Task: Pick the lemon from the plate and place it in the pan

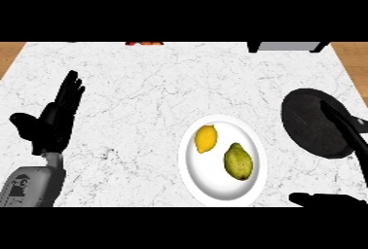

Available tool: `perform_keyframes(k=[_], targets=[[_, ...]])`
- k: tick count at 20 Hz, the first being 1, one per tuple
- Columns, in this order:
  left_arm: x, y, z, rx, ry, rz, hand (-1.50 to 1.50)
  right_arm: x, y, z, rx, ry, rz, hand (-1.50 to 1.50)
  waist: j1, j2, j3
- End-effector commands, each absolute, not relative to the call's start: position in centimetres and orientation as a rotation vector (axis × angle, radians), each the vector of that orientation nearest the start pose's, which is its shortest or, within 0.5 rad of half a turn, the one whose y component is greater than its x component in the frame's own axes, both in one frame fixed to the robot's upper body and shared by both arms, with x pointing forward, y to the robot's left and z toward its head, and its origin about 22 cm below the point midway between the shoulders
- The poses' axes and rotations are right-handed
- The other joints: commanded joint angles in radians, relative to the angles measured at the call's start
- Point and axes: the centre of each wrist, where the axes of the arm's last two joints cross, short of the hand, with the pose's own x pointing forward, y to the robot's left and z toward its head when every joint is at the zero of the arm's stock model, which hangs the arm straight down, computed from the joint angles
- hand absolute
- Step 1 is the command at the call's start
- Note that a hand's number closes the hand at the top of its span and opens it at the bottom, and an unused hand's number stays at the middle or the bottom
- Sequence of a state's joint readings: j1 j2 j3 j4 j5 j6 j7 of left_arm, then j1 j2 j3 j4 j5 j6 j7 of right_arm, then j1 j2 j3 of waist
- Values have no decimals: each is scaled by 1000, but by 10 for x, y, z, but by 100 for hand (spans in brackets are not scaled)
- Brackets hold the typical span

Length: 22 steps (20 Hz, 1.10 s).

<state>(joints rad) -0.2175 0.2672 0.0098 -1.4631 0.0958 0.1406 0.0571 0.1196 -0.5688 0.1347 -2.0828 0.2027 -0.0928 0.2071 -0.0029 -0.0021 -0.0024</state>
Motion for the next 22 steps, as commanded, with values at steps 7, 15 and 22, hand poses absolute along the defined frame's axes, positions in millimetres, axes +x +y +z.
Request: perform_keyframes(k=[7,15,22], targets=[[290,267,56,191,-1624,-65,0,235,-215,170,-452,-1675,668,-150,15,2,2],[293,260,43,193,-1617,-46,0,228,-185,154,-398,-1629,768,-150,5,1,2],[295,273,44,207,-1614,-38,0,233,-158,125,-432,-1515,709,-150,4,2,2]])
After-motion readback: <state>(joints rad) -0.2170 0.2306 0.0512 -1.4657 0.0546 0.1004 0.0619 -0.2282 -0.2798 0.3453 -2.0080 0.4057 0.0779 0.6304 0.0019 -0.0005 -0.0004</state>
